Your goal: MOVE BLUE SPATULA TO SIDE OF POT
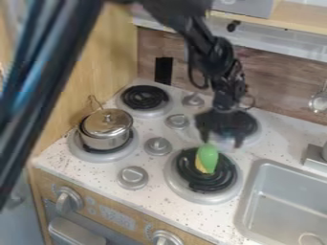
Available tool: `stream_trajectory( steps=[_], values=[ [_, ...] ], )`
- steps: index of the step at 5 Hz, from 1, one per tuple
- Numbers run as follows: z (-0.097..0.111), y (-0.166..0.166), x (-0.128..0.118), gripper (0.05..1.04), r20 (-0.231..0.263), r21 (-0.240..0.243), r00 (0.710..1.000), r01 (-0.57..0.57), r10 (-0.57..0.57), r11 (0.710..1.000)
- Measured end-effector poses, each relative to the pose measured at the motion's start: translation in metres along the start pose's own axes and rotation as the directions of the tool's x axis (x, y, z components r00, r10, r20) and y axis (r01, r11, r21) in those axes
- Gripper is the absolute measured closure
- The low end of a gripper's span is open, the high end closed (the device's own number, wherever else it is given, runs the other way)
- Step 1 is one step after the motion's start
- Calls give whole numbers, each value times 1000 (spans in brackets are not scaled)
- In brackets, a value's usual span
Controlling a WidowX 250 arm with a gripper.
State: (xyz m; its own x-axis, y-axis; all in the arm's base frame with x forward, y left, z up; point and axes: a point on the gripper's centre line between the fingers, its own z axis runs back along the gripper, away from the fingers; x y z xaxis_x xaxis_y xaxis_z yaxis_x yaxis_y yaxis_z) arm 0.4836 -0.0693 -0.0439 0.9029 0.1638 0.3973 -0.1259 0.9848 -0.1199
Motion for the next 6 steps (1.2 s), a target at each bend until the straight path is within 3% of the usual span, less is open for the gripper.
stream_trajectory(
  steps=[2, 3, 6],
  values=[
    [-10, -20, 20, 85, 8, -69, 1000, 17, -17, 997],
    [-12, -19, 21, 118, -15, -60, 1000, 25, -26, 998],
    [-13, -6, 20, 742, -96, 49, 984, 155, -150, 987]
  ],
)
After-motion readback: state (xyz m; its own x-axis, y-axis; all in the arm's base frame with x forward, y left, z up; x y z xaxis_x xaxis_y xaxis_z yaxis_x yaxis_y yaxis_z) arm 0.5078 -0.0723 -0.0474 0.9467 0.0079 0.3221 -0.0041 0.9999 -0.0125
